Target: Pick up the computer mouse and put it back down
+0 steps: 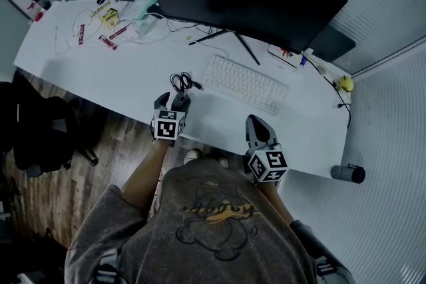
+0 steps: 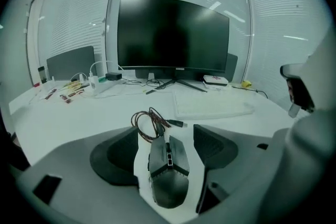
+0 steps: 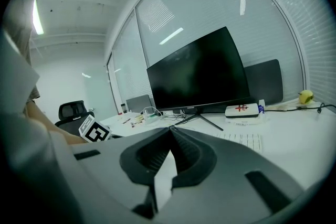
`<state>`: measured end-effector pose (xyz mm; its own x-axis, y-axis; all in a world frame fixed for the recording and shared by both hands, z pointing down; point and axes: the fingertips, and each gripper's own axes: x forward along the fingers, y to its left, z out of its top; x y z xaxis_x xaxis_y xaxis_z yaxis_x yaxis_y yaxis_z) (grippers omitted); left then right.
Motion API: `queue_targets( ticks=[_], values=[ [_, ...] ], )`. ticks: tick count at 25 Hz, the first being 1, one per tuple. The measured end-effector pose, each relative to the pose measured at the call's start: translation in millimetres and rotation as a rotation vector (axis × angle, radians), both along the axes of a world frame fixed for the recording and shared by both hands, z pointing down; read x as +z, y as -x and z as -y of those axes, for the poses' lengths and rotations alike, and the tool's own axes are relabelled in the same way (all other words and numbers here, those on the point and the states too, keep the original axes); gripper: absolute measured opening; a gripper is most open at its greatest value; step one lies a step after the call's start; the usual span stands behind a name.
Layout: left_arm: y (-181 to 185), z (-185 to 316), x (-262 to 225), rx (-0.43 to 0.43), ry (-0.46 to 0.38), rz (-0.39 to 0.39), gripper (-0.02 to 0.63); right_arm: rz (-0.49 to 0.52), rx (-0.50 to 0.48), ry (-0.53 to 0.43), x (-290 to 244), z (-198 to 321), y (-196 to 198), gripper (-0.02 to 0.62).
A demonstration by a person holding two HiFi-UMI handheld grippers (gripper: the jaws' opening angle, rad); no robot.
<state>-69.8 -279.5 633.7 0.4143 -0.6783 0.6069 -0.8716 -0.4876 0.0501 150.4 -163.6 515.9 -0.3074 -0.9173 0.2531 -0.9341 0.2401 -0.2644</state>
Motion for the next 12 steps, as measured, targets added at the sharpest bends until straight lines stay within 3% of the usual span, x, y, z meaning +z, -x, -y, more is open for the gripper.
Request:
queue_targets(
  ticks=[12],
  values=[
    [6, -17, -102, 0.005, -0.171, -0.157, 0.319, 0.013, -0.063, -0.029, -8, 2, 23, 0.006]
  ],
)
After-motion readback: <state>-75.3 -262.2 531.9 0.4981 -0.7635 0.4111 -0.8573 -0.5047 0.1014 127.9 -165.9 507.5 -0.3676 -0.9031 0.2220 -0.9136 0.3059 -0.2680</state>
